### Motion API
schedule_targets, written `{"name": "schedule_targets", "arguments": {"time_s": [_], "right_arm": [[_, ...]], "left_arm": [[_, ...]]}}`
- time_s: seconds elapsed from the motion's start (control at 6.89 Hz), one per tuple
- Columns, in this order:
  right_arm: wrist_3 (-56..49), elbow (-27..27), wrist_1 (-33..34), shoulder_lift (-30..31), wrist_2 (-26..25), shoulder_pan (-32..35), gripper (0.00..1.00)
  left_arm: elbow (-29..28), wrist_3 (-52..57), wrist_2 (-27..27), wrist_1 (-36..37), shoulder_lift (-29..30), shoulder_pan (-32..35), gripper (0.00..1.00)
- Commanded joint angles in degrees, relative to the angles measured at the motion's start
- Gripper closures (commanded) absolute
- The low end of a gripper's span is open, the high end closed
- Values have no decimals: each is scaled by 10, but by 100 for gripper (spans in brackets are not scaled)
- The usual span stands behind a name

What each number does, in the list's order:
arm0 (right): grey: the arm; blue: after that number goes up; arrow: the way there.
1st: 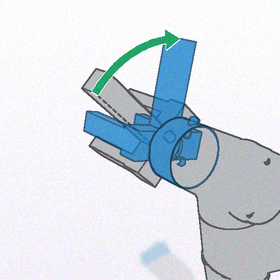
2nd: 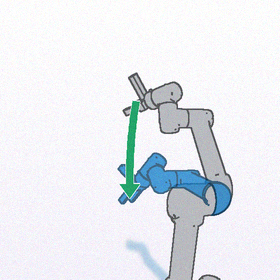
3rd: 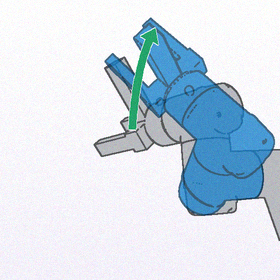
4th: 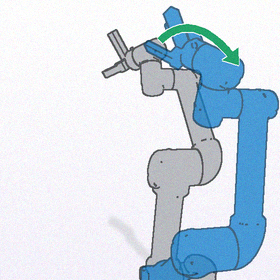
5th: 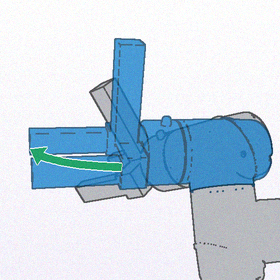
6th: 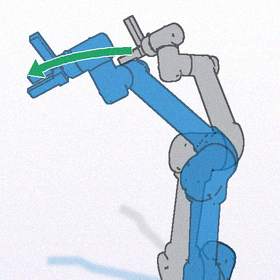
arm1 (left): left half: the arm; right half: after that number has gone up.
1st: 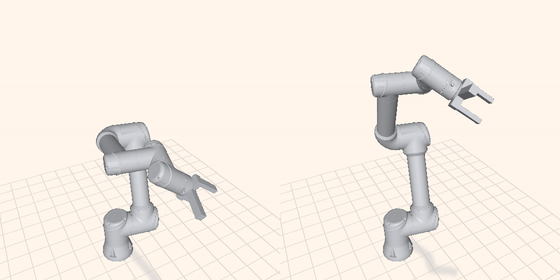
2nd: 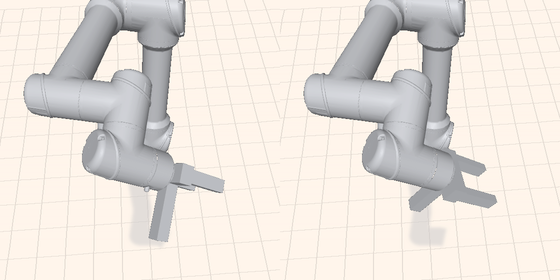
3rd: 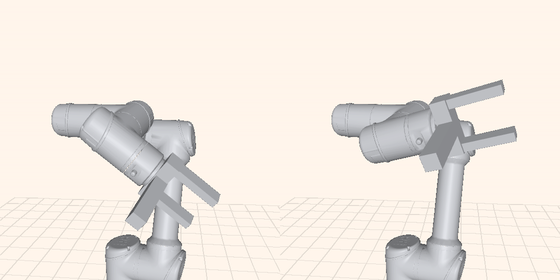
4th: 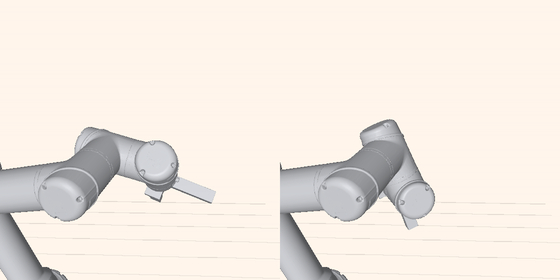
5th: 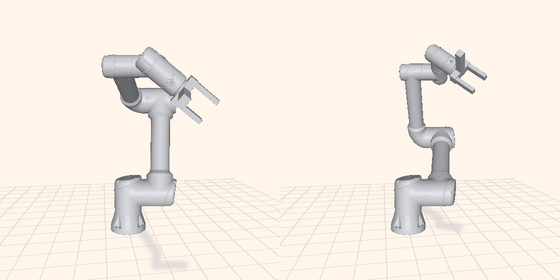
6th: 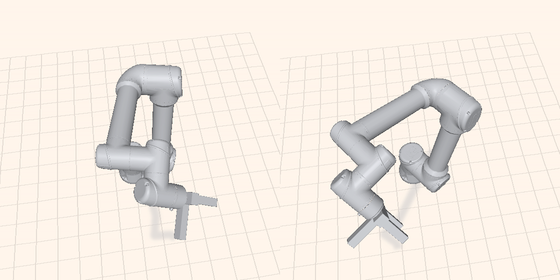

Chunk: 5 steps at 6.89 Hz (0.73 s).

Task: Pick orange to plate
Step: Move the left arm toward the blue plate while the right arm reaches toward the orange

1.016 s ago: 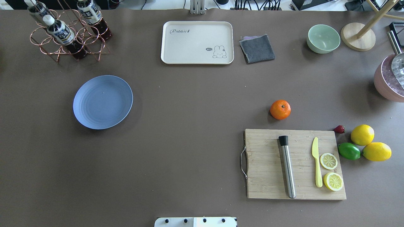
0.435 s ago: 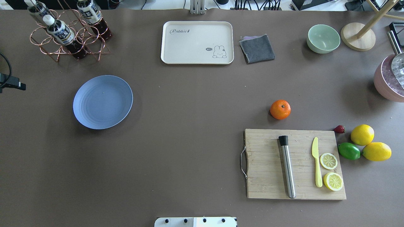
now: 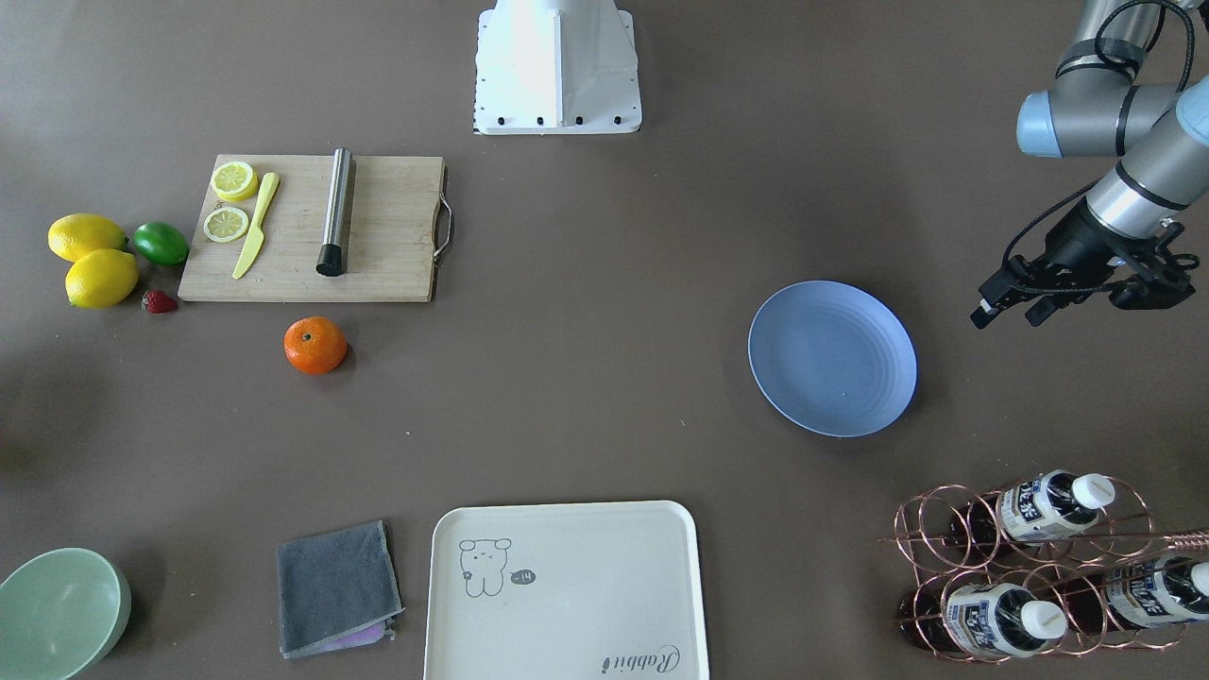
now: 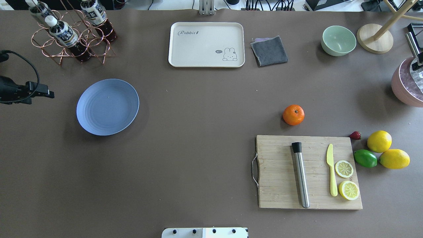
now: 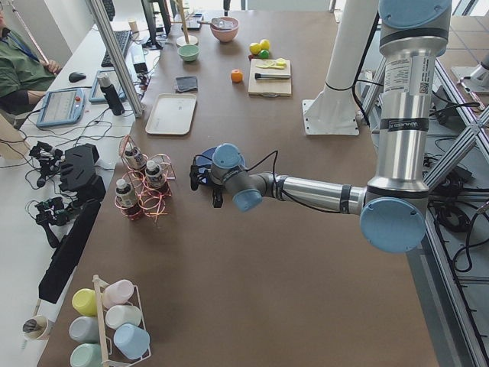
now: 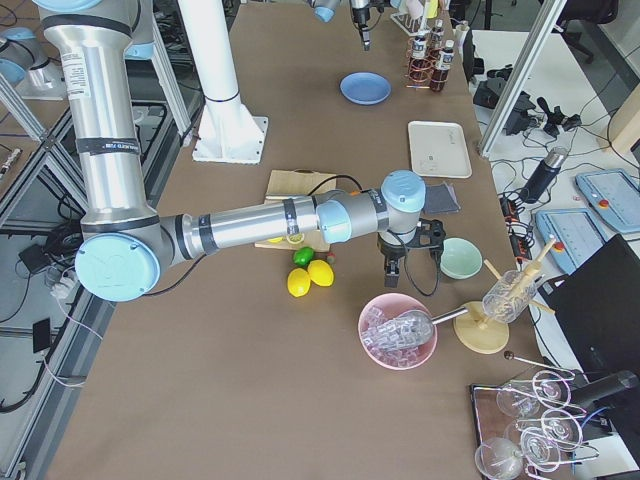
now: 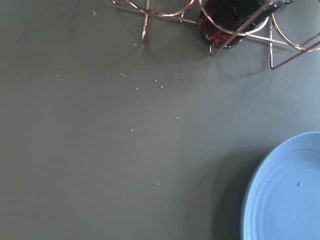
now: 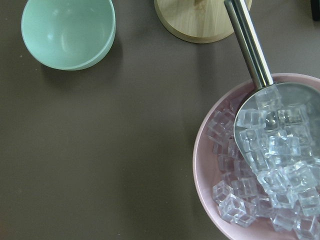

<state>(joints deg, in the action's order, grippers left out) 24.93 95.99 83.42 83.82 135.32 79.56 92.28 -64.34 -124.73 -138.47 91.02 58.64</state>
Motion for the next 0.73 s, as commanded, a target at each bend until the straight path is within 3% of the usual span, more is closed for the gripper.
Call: {"name": "schedule_targets", "arguments": {"time_s": [0.0, 0.29, 0.58], "right_arm": [[86, 1, -52, -7, -11, -41, 0], [122, 5, -56, -19, -12, -63, 0], [129, 6, -56, -21, -12, -71, 0]], "left_arm": [[-5, -17, 9, -1, 15, -25, 2], [-26, -19, 56, -4, 37, -67, 3], [-41, -18, 61, -5, 52, -94, 3]]}}
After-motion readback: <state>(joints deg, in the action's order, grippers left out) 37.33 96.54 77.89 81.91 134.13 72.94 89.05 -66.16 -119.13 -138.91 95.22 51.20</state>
